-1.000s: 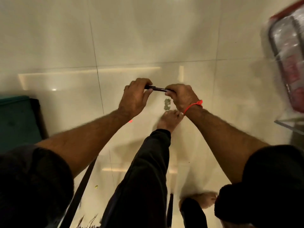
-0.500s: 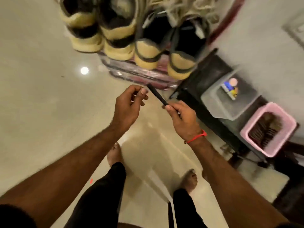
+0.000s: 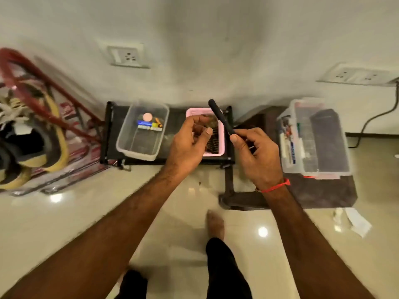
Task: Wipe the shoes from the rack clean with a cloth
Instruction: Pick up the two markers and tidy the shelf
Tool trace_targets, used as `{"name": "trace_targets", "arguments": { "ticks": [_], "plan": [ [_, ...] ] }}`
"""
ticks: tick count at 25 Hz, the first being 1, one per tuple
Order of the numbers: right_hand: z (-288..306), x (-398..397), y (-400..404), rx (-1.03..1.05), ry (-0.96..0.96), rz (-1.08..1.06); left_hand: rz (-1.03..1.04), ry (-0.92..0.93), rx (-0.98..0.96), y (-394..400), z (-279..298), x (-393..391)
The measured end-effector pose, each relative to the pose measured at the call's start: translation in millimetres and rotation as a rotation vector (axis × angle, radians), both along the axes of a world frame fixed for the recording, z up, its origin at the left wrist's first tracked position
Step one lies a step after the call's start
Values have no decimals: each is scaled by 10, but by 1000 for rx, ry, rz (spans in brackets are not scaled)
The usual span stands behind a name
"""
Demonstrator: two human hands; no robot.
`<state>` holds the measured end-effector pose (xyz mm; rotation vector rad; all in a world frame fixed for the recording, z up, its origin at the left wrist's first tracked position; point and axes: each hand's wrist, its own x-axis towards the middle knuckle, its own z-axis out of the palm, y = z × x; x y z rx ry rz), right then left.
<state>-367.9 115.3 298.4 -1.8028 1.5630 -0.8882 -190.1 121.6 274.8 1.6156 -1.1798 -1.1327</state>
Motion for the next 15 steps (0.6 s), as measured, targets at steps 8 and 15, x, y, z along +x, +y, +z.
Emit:
{"name": "trace_targets", "arguments": {
  "ticks": [8, 15],
  "plan": [
    [117, -2199, -231, 187, 248, -474, -545, -400, -53, -610, 226, -1841],
    [-393, -2497, -638, 539, 437, -500, -675, -682, 17, -525, -81, -2610]
  ]
}}
